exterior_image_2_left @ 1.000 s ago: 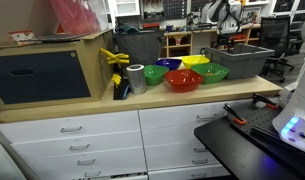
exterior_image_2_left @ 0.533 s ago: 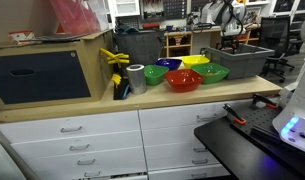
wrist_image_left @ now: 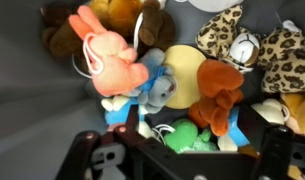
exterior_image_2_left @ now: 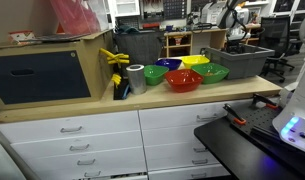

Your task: Remove the toys from the grey object

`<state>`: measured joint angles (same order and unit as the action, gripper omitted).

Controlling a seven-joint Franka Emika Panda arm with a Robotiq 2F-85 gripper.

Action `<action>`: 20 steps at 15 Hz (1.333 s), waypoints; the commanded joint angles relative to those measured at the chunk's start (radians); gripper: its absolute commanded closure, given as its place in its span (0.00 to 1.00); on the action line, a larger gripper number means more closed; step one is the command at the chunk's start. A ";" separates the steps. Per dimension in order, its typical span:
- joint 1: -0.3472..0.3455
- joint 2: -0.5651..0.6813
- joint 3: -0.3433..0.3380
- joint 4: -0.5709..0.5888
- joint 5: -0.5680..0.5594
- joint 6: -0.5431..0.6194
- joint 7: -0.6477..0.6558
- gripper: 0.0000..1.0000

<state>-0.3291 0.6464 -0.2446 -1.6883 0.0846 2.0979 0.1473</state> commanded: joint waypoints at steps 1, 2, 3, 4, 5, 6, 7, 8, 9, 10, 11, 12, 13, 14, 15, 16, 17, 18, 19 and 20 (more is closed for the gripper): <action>-0.010 0.013 0.015 0.001 0.042 -0.026 0.009 0.00; -0.011 0.016 0.018 -0.001 0.052 -0.021 0.007 0.00; -0.012 0.018 0.023 -0.002 0.062 -0.017 0.000 0.00; -0.010 0.018 0.025 -0.005 0.069 -0.013 0.000 0.00; -0.009 0.019 0.028 -0.006 0.075 -0.012 -0.003 0.01; -0.009 0.019 0.030 -0.007 0.078 -0.008 -0.006 0.25; -0.008 0.017 0.032 -0.009 0.080 -0.005 -0.008 0.25; -0.009 0.017 0.034 -0.009 0.080 -0.005 -0.010 0.31; -0.009 0.017 0.035 -0.010 0.080 -0.006 -0.009 0.38; -0.008 0.016 0.034 -0.009 0.079 -0.007 -0.007 0.47; -0.008 0.016 0.033 -0.008 0.078 -0.008 -0.006 0.54; -0.008 0.015 0.033 -0.008 0.078 -0.009 -0.005 0.61; -0.008 0.014 0.032 -0.009 0.077 -0.010 -0.004 0.70; -0.007 0.012 0.031 -0.010 0.076 -0.012 -0.003 0.77; -0.006 0.010 0.031 -0.012 0.075 -0.012 -0.003 0.85; -0.006 0.007 0.030 -0.015 0.074 -0.013 -0.003 0.92; -0.005 0.004 0.030 -0.016 0.073 -0.014 -0.002 0.99; -0.003 0.002 0.028 -0.017 0.071 -0.017 -0.001 1.00; -0.003 -0.003 0.028 -0.019 0.070 -0.017 -0.001 1.00; -0.002 -0.007 0.028 -0.020 0.069 -0.017 -0.002 1.00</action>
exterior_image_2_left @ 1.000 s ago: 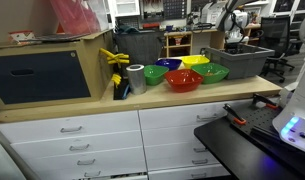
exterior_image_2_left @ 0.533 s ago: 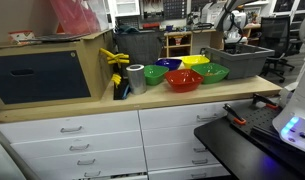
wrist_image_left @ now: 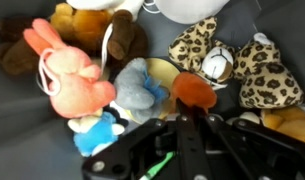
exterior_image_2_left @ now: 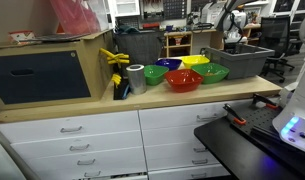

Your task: Remove the toys from the grey object

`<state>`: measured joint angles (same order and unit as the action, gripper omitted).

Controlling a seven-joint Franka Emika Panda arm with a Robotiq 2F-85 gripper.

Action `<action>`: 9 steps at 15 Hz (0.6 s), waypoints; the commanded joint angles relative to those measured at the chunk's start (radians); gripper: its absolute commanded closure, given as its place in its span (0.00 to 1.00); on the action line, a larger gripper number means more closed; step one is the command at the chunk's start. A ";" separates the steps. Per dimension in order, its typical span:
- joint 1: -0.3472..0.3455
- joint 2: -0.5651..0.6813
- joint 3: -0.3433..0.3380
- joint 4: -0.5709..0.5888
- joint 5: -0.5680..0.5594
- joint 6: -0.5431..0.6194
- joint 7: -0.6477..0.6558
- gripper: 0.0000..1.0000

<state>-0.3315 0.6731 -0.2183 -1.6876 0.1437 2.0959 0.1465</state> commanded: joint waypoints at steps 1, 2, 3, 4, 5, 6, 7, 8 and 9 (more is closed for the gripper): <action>0.001 -0.041 0.001 -0.023 0.009 -0.015 -0.002 0.98; 0.002 -0.047 0.001 -0.025 0.008 -0.015 -0.003 0.99; 0.003 -0.054 0.001 -0.026 0.008 -0.016 -0.003 1.00; 0.004 -0.064 0.001 -0.028 0.008 -0.017 -0.004 0.99; 0.004 -0.072 0.001 -0.029 0.008 -0.017 -0.005 0.99; 0.006 -0.084 0.002 -0.030 0.007 -0.018 -0.006 0.99; 0.006 -0.094 0.002 -0.032 0.008 -0.017 -0.007 0.99; 0.006 -0.103 0.002 -0.033 0.007 -0.017 -0.008 0.99; 0.007 -0.116 0.001 -0.038 0.006 -0.015 -0.009 0.99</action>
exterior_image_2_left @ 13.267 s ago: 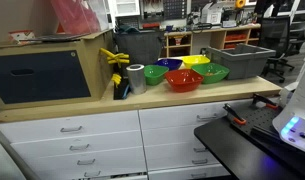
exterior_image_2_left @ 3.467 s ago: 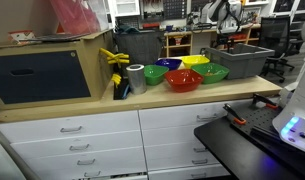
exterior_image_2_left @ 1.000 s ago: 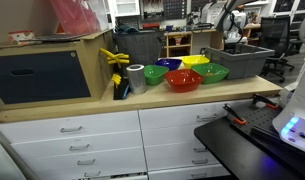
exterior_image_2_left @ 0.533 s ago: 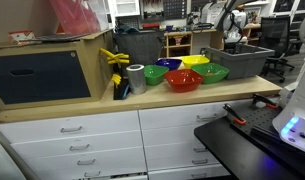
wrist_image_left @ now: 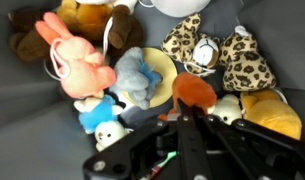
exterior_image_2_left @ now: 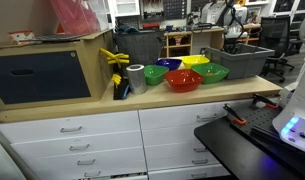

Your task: Remove the toys from the grey object

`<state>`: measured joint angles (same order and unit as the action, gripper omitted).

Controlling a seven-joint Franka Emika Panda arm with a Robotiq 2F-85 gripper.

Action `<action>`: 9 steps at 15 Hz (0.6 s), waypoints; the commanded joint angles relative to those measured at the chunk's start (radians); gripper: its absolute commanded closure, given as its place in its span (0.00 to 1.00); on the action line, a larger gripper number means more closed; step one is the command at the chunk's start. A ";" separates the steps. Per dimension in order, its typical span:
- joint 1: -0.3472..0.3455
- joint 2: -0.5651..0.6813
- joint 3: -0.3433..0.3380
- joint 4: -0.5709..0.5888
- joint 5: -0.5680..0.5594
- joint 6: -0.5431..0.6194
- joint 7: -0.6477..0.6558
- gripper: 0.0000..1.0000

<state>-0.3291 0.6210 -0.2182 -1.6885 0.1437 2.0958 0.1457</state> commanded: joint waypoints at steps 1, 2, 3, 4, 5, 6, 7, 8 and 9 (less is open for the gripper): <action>0.006 -0.073 0.000 -0.038 0.004 -0.015 -0.007 0.99; 0.007 -0.083 0.000 -0.038 0.003 -0.014 -0.008 0.99; 0.008 -0.094 0.000 -0.039 0.003 -0.014 -0.008 0.99; 0.010 -0.105 0.001 -0.038 0.003 -0.017 -0.007 0.99; 0.010 -0.113 0.001 -0.037 0.004 -0.019 -0.008 0.99; 0.015 -0.121 0.000 -0.031 -0.002 -0.025 -0.002 0.99; 0.014 -0.122 0.000 -0.016 0.001 -0.047 0.002 0.99; 0.016 -0.126 0.001 -0.003 0.002 -0.067 0.009 0.99; 0.021 -0.131 0.002 0.008 0.001 -0.085 0.013 0.99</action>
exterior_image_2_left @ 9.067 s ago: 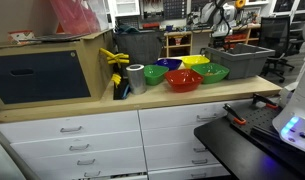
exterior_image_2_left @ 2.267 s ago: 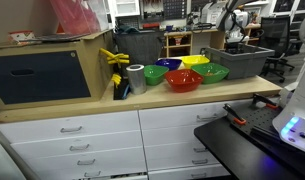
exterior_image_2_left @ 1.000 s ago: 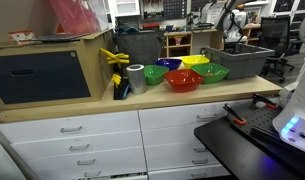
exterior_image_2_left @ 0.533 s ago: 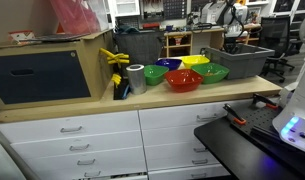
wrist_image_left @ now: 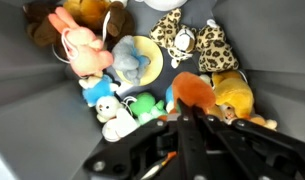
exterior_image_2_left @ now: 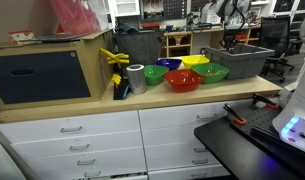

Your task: Remove the toys from the grey object

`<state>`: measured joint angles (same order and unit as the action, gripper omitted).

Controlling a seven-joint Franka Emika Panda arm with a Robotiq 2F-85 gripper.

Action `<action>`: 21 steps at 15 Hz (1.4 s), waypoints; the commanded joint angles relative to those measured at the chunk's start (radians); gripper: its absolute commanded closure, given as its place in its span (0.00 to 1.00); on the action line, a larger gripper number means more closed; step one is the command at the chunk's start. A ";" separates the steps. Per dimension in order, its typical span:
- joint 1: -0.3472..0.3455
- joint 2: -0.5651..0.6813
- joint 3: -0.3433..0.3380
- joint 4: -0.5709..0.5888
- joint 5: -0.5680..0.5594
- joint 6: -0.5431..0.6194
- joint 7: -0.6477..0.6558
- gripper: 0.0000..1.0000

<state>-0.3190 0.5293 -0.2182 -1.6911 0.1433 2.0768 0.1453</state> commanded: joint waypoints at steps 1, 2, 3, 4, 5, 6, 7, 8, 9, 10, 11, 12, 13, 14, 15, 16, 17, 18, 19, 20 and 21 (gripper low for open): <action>0.013 -0.044 0.003 0.020 0.002 -0.083 0.013 0.99; 0.019 -0.053 0.004 0.028 0.000 -0.091 0.016 0.99; 0.024 -0.059 0.006 0.039 0.001 -0.105 0.018 0.99; 0.032 -0.065 0.009 0.053 0.002 -0.119 0.021 0.99; 0.036 -0.069 0.012 0.064 0.004 -0.128 0.021 0.99; 0.044 -0.076 0.015 0.075 0.005 -0.137 0.027 0.99; 0.047 -0.076 0.018 0.090 0.009 -0.149 0.027 0.99; 0.052 -0.079 0.021 0.103 0.012 -0.157 0.028 0.99; 0.055 -0.083 0.027 0.112 0.015 -0.163 0.031 0.99; 0.058 -0.086 0.032 0.118 0.020 -0.170 0.034 0.99; 0.063 -0.091 0.038 0.120 0.023 -0.175 0.037 0.99; 0.063 -0.092 0.043 0.124 0.030 -0.178 0.034 0.99; 0.066 -0.094 0.048 0.125 0.035 -0.177 0.034 0.99; 0.069 -0.096 0.052 0.121 0.041 -0.169 0.034 0.99; 0.072 -0.097 0.056 0.120 0.049 -0.164 0.035 0.99; 0.075 -0.097 0.062 0.118 0.062 -0.154 0.039 0.99; 0.078 -0.095 0.067 0.115 0.073 -0.149 0.041 0.99; 0.083 -0.094 0.072 0.110 0.084 -0.136 0.043 0.99; 0.088 -0.092 0.077 0.107 0.096 -0.127 0.045 0.99; 0.092 -0.090 0.083 0.104 0.110 -0.116 0.046 0.99; 0.098 -0.087 0.091 0.098 0.124 -0.098 0.049 0.99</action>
<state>-0.2376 0.4518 -0.1413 -1.5702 0.2265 1.9405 0.1654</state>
